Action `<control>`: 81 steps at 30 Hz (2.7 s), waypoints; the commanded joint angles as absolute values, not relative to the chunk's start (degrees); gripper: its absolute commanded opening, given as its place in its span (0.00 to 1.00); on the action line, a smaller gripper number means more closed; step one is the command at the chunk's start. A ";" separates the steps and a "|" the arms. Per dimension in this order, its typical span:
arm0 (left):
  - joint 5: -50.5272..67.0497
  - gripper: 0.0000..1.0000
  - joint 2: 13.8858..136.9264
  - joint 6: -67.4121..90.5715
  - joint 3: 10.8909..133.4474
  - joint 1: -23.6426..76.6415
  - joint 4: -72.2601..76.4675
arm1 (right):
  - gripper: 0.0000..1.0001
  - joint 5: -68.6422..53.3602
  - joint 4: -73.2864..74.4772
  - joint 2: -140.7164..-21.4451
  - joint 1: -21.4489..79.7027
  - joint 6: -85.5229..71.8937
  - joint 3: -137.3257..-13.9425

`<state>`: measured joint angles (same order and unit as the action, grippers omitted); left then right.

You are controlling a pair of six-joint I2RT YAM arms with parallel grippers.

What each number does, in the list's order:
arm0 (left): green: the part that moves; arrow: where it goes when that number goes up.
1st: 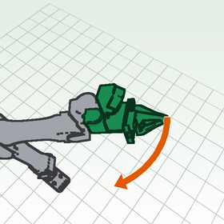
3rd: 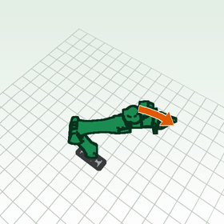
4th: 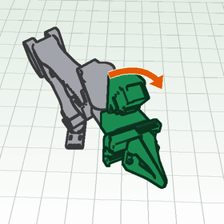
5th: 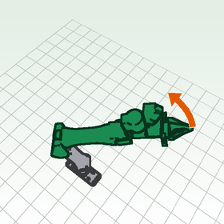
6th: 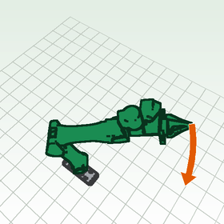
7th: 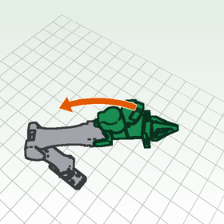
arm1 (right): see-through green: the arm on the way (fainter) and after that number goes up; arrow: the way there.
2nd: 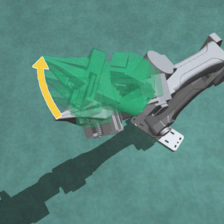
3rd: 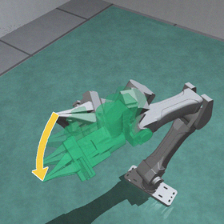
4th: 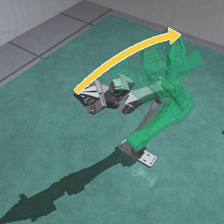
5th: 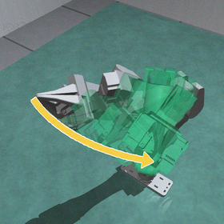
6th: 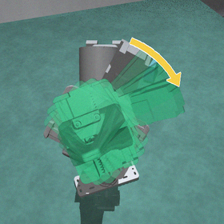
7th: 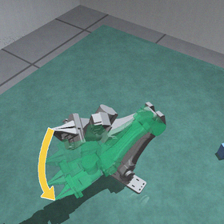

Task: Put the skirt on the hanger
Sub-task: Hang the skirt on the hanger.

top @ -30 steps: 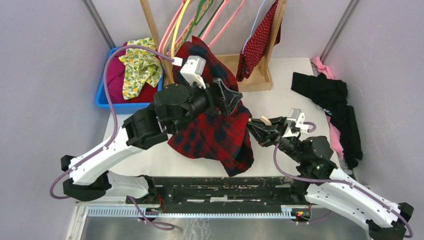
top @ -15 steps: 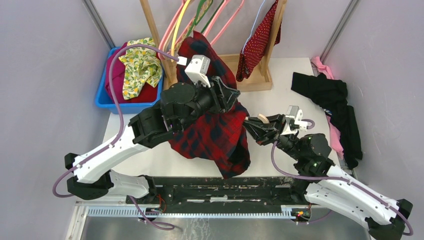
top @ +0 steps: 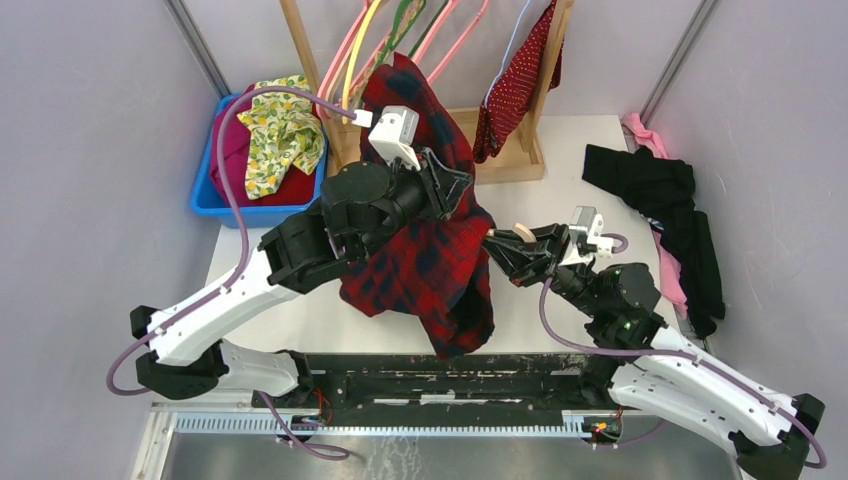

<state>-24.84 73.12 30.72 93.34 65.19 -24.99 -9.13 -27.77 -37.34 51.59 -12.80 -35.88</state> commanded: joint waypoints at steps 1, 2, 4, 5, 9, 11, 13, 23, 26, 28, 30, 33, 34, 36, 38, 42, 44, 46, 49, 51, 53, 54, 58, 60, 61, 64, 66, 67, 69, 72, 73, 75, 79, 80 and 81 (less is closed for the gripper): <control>-18.01 0.03 73.66 28.49 94.40 66.32 -22.79 | 0.03 -10.87 -34.51 -39.07 52.03 -13.88 -42.01; -18.14 0.03 73.59 27.94 94.31 66.35 -22.84 | 0.03 -10.95 -34.12 -39.59 52.03 -14.08 -42.14; -18.01 0.03 73.34 26.42 94.04 66.44 -22.47 | 0.06 -11.05 -32.82 -40.48 52.03 -14.44 -42.60; -18.25 0.03 73.31 25.77 93.98 66.60 -22.53 | 0.07 -11.26 -32.14 -40.97 51.99 -14.56 -42.95; -19.10 0.03 72.96 23.12 94.24 66.71 -23.32 | 0.13 -11.45 -29.43 -42.35 52.03 -15.27 -44.03; -19.68 0.03 72.66 21.87 94.29 66.75 -23.82 | 0.20 -11.63 -27.67 -42.98 52.03 -15.42 -44.91; -20.75 0.03 72.20 20.87 94.48 66.80 -24.69 | 0.27 -11.60 -26.28 -43.34 52.03 -15.83 -45.44; -24.07 0.03 71.24 16.54 96.86 66.79 -27.87 | 0.55 -11.36 -11.04 -45.41 52.03 -18.12 -51.00; -24.09 0.03 70.89 14.95 97.40 66.79 -27.97 | 0.65 -11.41 -5.19 -44.58 52.03 -18.61 -52.72; -24.43 0.03 70.76 14.16 97.84 66.81 -28.25 | 0.75 -11.60 -0.89 -43.89 52.03 -18.61 -53.97; -24.77 0.03 70.52 13.40 98.15 66.78 -28.47 | 0.78 -11.12 4.32 -43.21 52.03 -18.70 -55.33; -25.03 0.03 70.11 12.86 98.11 66.77 -28.52 | 0.93 -11.57 8.41 -42.10 51.98 -18.96 -56.16; -25.12 0.03 69.98 12.77 98.01 66.74 -28.48 | 0.94 -11.93 9.51 -41.96 52.00 -18.78 -56.38; -25.23 0.03 69.96 12.59 98.08 66.79 -28.59 | 0.96 -10.74 12.09 -41.91 51.99 -18.94 -57.13; -25.27 0.03 70.07 12.61 98.55 66.75 -28.95 | 0.98 -9.38 15.03 -41.88 52.03 -18.84 -58.05; -25.40 0.03 71.32 12.47 101.08 66.67 -31.63 | 0.99 -5.55 21.79 -39.86 52.03 -18.66 -59.42; -25.42 0.03 71.81 12.24 102.19 66.81 -32.55 | 0.99 -4.59 25.19 -38.38 52.03 -18.77 -60.13; -25.63 0.03 72.19 11.85 103.07 66.71 -33.17 | 0.97 -2.49 29.01 -37.05 51.99 -19.53 -60.64; -25.99 0.03 72.39 11.27 104.38 66.67 -33.10 | 0.94 -0.86 33.24 -34.97 52.03 -21.04 -59.94; -26.21 0.03 72.78 10.94 105.71 66.72 -33.07 | 0.91 -1.15 34.58 -33.52 52.05 -22.22 -58.56; -26.80 0.03 73.52 10.57 107.25 66.71 -33.14 | 0.87 -2.58 35.52 -32.75 52.03 -23.00 -57.13; -26.96 0.03 73.82 10.41 107.89 66.75 -33.06 | 0.85 -3.83 35.21 -32.46 52.03 -23.47 -56.06; -27.16 0.03 75.27 9.88 110.72 66.65 -32.55 | 0.77 -7.46 32.51 -31.81 52.18 -25.39 -50.79; -27.24 0.03 76.02 9.63 111.96 66.71 -32.63 | 0.75 -8.14 30.72 -31.20 52.53 -25.66 -48.31; -27.32 0.03 76.29 9.54 112.34 66.71 -32.58 | 0.74 -8.64 29.16 -30.86 52.82 -26.02 -46.93; -28.10 0.03 76.70 9.58 112.83 66.71 -32.06 | 0.71 -10.61 22.55 -30.62 54.79 -26.36 -43.23; -28.62 0.03 77.02 9.80 113.27 66.71 -31.63 | 0.68 -10.68 18.42 -31.55 57.52 -25.23 -41.22; -28.87 0.03 77.15 9.92 113.49 66.71 -31.52 | 0.67 -9.70 16.07 -31.85 59.46 -24.09 -40.11; -29.48 0.03 77.63 9.92 113.87 66.69 -31.25 | 0.67 -7.29 11.42 -33.06 64.07 -21.77 -38.55; -30.21 0.03 77.87 9.94 113.95 66.71 -30.94 | 0.67 -0.72 7.85 -35.66 70.80 -18.00 -37.73; -30.51 0.03 77.87 10.01 113.85 66.66 -30.76 | 0.67 1.92 6.47 -36.78 72.99 -16.95 -37.39; -30.75 0.03 77.91 10.05 113.81 66.66 -30.72 | 0.68 7.75 2.24 -38.95 77.82 -14.88 -36.07; -31.11 0.03 77.82 10.53 113.67 66.71 -31.02 | 0.70 24.21 -12.87 -43.62 86.51 -12.17 -29.41; -31.29 0.03 77.59 10.69 113.57 66.64 -30.98 | 0.71 27.16 -17.67 -45.65 88.34 -11.45 -28.02; -31.33 0.03 77.46 10.78 113.42 66.68 -31.01 | 0.71 30.51 -21.76 -48.10 89.87 -10.78 -27.16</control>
